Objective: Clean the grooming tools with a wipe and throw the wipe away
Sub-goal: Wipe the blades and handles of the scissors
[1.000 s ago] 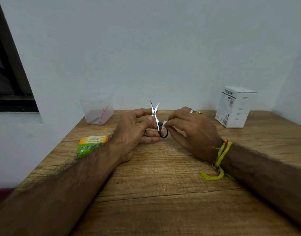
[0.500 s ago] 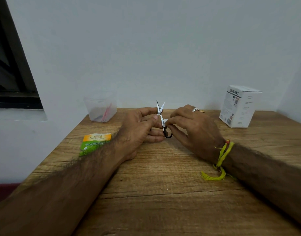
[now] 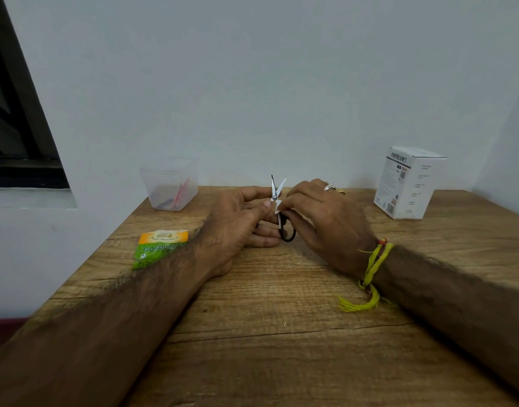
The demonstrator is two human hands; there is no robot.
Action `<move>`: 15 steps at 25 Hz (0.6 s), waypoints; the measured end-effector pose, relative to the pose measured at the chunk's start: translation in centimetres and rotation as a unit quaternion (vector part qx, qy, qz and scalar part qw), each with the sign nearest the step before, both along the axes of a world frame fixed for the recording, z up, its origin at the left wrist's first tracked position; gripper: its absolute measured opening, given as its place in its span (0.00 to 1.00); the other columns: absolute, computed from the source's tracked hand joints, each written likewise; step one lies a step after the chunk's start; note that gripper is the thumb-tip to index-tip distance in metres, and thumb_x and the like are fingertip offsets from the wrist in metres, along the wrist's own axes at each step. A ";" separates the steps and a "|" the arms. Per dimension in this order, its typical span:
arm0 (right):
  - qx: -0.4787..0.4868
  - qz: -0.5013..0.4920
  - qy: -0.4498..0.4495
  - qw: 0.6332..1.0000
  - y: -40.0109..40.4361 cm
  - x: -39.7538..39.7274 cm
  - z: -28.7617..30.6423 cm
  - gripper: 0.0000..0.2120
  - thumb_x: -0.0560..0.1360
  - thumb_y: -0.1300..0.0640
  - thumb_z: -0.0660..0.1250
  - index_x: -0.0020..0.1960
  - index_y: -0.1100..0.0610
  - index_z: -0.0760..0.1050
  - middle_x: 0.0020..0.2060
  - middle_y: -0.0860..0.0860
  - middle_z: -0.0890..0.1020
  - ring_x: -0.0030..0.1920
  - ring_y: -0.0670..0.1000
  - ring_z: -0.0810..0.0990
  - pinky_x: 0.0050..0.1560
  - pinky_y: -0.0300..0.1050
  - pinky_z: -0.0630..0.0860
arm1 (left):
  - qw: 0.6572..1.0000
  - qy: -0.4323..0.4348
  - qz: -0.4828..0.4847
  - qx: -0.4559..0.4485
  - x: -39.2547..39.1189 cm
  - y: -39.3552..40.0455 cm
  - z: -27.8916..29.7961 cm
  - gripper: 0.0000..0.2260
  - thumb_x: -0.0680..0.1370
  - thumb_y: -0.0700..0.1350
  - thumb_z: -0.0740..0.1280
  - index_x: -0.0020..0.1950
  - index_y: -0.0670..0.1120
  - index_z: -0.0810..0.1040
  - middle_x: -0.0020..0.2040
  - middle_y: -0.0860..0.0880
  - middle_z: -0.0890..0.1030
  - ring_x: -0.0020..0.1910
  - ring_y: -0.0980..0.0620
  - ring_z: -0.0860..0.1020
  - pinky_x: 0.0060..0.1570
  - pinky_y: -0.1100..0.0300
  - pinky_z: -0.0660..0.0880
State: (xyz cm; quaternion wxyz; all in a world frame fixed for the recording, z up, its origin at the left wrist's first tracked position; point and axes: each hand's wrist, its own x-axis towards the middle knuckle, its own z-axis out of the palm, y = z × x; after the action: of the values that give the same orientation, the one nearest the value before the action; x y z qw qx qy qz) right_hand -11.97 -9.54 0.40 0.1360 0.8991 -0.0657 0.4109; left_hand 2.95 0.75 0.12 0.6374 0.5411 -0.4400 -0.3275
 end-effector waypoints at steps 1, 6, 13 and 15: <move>-0.006 -0.004 0.003 1.000 0.0 0.0 0.0 0.05 0.79 0.59 0.67 0.49 0.59 0.81 0.47 0.53 0.82 0.45 0.58 0.79 0.41 0.57 0.77 | 1.000 -0.002 -0.001 0.002 0.0 0.0 0.1 0.10 0.83 0.38 0.64 0.57 0.50 0.82 0.48 0.34 0.84 0.42 0.37 0.86 0.38 0.52 0.85; -0.009 -0.001 -0.002 1.000 0.0 0.0 0.0 0.05 0.79 0.61 0.67 0.49 0.60 0.81 0.47 0.54 0.82 0.45 0.59 0.80 0.41 0.57 0.77 | 1.000 0.003 -0.002 0.005 -0.1 0.1 0.1 0.10 0.83 0.38 0.64 0.55 0.51 0.81 0.48 0.34 0.84 0.41 0.37 0.86 0.38 0.52 0.85; 0.025 0.012 -0.019 0.999 -0.1 0.2 -0.1 0.03 0.78 0.62 0.68 0.49 0.59 0.81 0.45 0.53 0.82 0.45 0.57 0.79 0.42 0.57 0.77 | 1.000 0.009 0.013 -0.008 -0.2 0.1 0.1 0.09 0.82 0.39 0.65 0.57 0.52 0.81 0.46 0.41 0.86 0.40 0.40 0.86 0.38 0.54 0.84; 0.113 0.031 -0.072 0.991 -0.1 -0.3 -0.3 0.02 0.78 0.62 0.69 0.49 0.60 0.81 0.43 0.51 0.81 0.44 0.53 0.79 0.43 0.54 0.77 | 0.999 0.020 0.024 -0.016 -0.3 0.1 0.0 0.11 0.83 0.40 0.65 0.64 0.48 0.79 0.49 0.39 0.85 0.41 0.40 0.86 0.39 0.54 0.84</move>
State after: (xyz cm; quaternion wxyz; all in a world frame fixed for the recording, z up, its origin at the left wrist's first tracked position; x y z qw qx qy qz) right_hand -12.28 -9.66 0.05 0.0156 0.8785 -0.0931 0.4683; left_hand 2.67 0.88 0.13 0.6621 0.5350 -0.4193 -0.3157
